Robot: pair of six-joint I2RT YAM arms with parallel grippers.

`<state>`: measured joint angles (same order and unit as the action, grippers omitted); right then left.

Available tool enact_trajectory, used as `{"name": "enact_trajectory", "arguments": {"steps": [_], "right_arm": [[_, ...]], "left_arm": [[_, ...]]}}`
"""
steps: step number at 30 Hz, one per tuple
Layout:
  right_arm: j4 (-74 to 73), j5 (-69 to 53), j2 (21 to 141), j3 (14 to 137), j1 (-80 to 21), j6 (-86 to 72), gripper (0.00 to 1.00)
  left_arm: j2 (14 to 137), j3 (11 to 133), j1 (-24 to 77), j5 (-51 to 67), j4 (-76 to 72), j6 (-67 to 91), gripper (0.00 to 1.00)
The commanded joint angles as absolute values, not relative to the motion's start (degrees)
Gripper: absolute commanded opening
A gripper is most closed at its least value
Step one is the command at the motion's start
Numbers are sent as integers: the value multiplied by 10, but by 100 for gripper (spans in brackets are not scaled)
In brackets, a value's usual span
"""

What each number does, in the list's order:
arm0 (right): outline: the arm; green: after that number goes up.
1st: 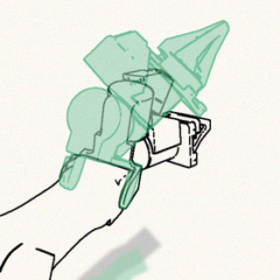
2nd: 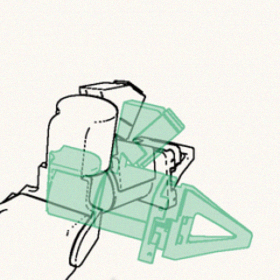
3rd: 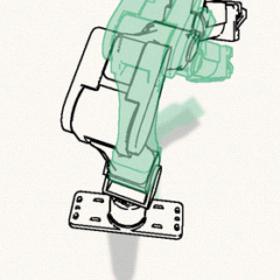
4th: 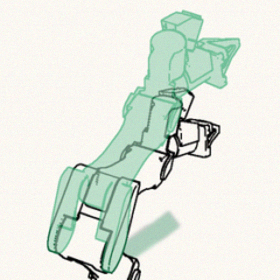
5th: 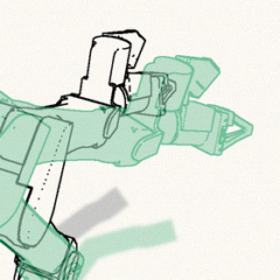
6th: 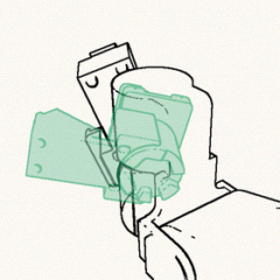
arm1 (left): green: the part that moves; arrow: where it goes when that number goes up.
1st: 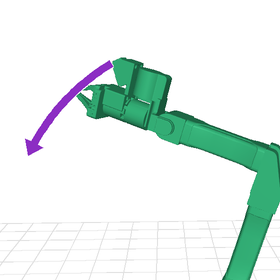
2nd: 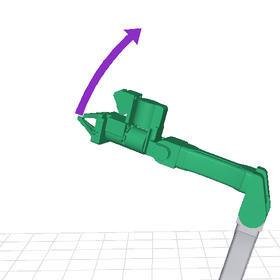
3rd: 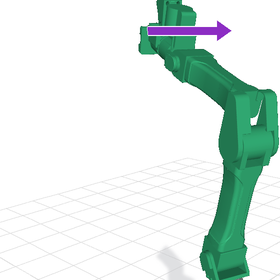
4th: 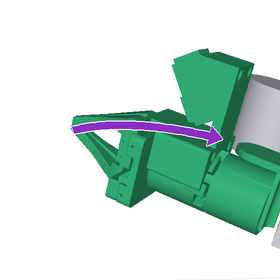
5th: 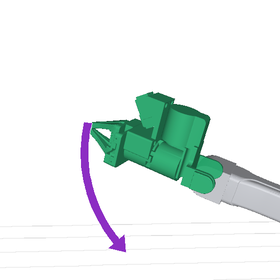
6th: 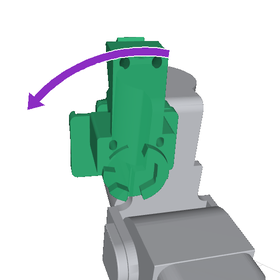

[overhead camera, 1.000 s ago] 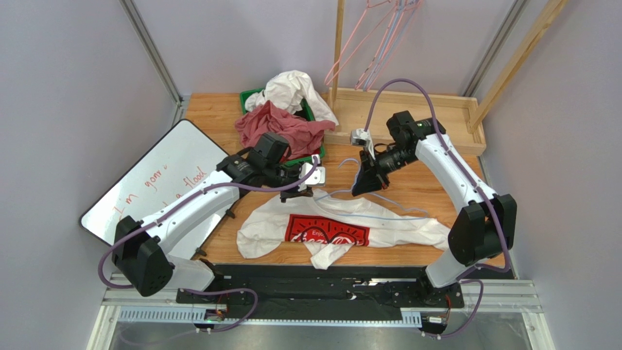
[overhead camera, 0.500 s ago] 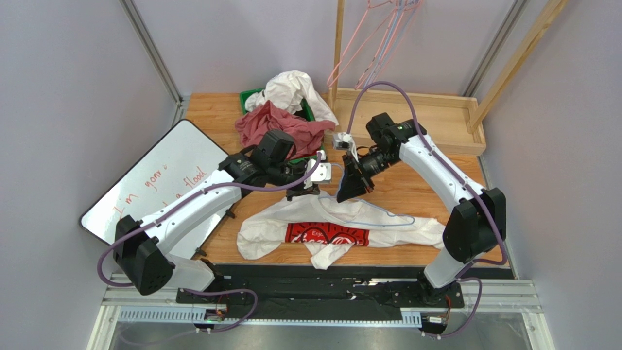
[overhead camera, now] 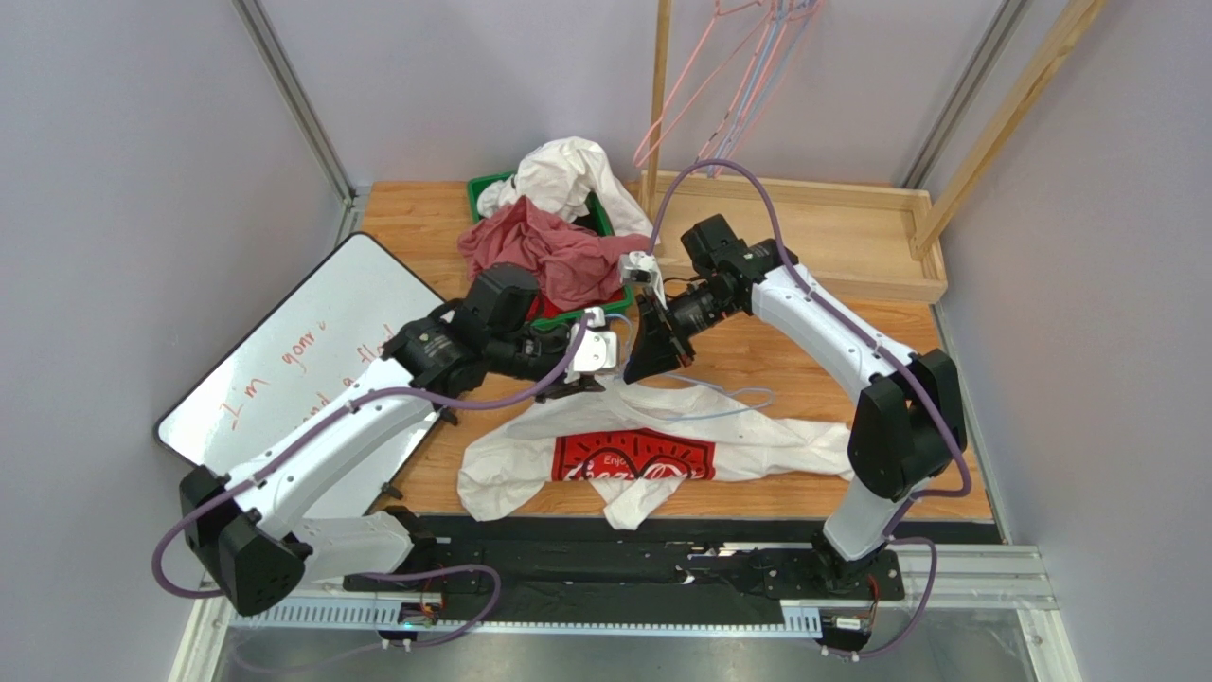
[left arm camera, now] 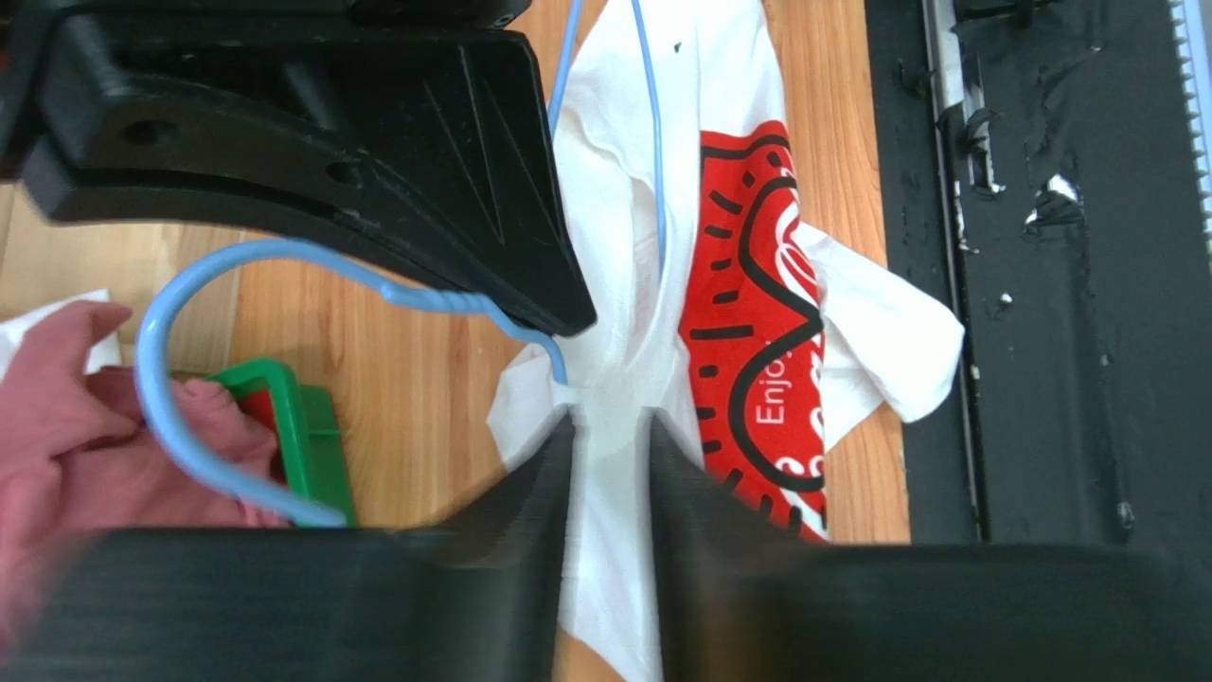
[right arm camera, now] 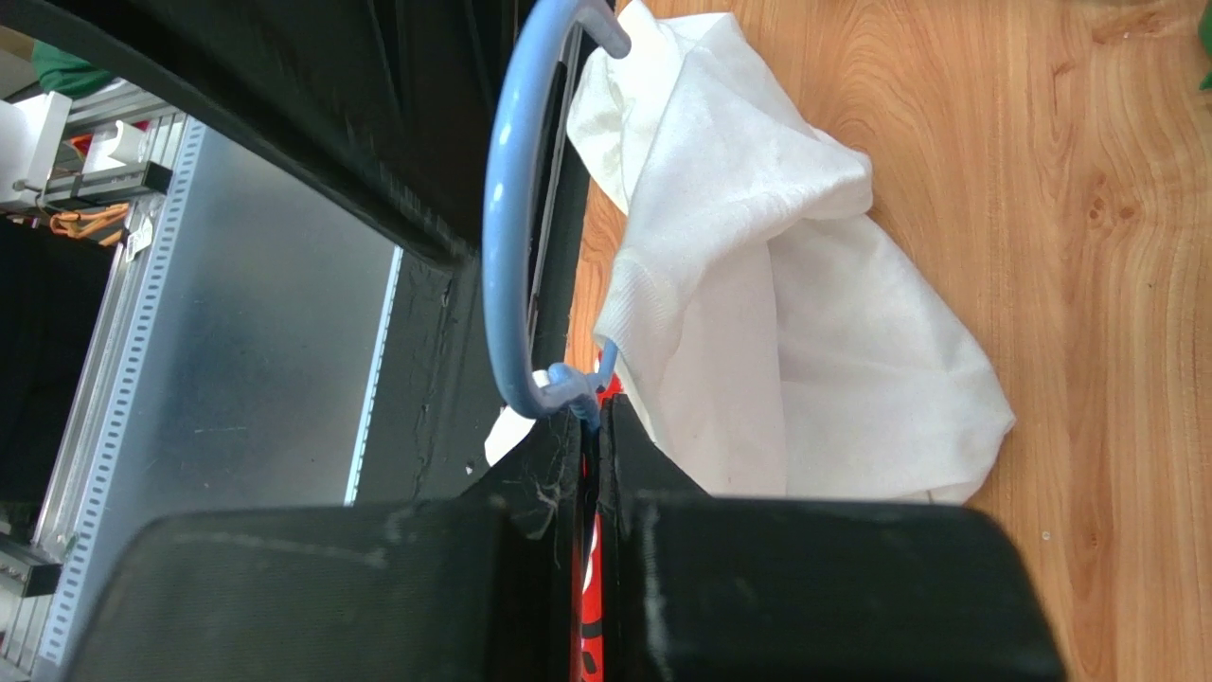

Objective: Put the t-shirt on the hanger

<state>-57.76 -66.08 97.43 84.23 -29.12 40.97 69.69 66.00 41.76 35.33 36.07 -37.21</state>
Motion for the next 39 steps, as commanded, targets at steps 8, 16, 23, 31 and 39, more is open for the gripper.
{"name": "enact_trajectory", "arguments": {"steps": [8, 16, 23, 31, 39], "right_arm": [[-536, -701, 972, 846, -297, 396, 0], [-535, -704, 971, 855, -302, 396, 0], [-517, -708, 976, 862, -302, 373, 0], [-499, -705, 971, 865, -302, 343, 0], [-554, -651, 918, 863, -202, 231, 80]], "left_arm": [[681, 637, 321, 402, 462, -409, 75], [759, 634, 324, 417, 379, -376, 64], [768, 620, 373, 391, 266, -293, 40], [770, 614, 397, 367, 241, -288, 2], [748, 599, 398, 362, 243, -302, 0]]}}
